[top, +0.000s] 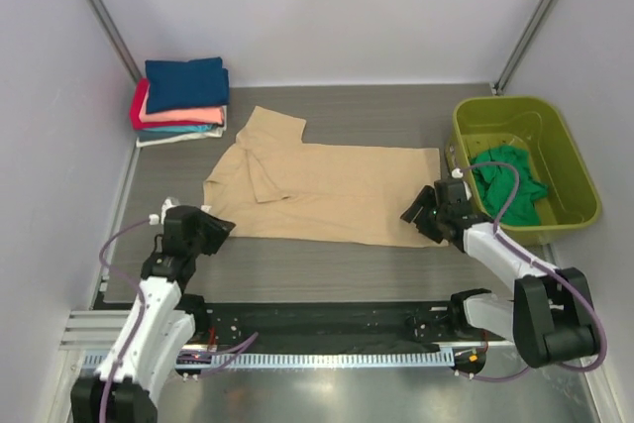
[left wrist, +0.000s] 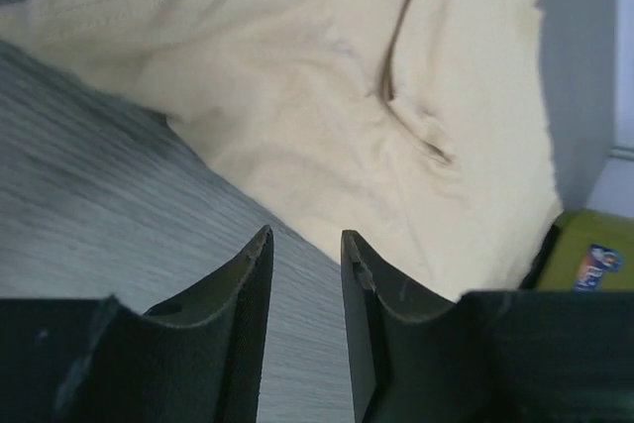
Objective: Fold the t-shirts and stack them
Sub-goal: Fold the tshirt
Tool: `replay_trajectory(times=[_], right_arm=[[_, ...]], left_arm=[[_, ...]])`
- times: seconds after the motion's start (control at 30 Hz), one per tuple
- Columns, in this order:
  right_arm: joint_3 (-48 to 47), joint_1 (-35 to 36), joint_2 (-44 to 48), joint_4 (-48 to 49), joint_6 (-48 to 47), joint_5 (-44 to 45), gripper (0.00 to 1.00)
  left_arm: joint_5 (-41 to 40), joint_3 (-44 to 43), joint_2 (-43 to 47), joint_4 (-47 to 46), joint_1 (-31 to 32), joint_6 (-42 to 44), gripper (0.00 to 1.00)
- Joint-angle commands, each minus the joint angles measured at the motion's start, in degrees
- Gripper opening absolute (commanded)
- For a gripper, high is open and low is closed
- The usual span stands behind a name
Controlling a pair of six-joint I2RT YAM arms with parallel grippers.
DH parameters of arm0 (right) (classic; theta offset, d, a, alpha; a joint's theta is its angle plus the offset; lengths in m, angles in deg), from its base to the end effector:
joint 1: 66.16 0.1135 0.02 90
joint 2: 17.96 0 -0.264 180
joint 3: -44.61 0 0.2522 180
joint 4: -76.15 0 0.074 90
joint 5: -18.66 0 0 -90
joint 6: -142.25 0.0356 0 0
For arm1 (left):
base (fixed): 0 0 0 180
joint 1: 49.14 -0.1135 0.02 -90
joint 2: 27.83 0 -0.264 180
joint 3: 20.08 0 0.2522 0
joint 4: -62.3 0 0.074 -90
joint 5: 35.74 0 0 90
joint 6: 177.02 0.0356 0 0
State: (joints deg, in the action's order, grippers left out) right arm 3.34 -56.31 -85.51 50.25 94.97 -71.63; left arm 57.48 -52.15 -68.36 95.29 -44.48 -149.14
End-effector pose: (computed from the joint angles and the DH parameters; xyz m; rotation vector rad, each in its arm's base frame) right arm 0.2094 0.0365 0.1593 0.7121 2.4219 0.3887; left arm 0.1502 -0.0143 0.1754 -1.1197 2.1054 -0.6478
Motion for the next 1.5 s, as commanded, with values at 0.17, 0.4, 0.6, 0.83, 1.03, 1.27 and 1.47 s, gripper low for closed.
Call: replay_trajectory(times=[0.17,0.4,0.6,0.83,1.03,1.27,1.47], right_arm=[[1.2,2.2,17.5,-15.4,3.7,-1.9,0.72],[-8.5,5.6,10.4,-12.7,-1.6,-2.2,0.74],[-17.6,11.4,-2.5,-6.1,-4.6,2.0,0.74],[-18.8,13.0,-16.0,0.8,-5.7,1.6,0.73],[-15.7,14.0,-20.6,4.5,-4.7,1.4,0.73],[-13.5,19.1,-25.9,7.8,-0.1,1.7,0.73],[-11.9,23.7,-25.9,5.3,5.1,5.7,0.74]], left_arm=[[-9.4,-1.9,27.3,23.1,5.4,-7.8,0.36],[-10.4,-7.8,6.6,3.5,5.5,6.0,0.49],[-9.2,-14.7,-24.6,-14.2,5.6,8.2,0.48],[-9.7,-18.7,-41.5,-17.1,4.4,10.8,0.47],[-13.8,-10.5,-34.8,-13.4,-0.3,8.1,0.46],[-20.4,-0.8,-11.2,-1.1,-0.3,-2.6,0.50],[-22.6,-1.5,5.5,5.8,-0.3,0.8,0.53]])
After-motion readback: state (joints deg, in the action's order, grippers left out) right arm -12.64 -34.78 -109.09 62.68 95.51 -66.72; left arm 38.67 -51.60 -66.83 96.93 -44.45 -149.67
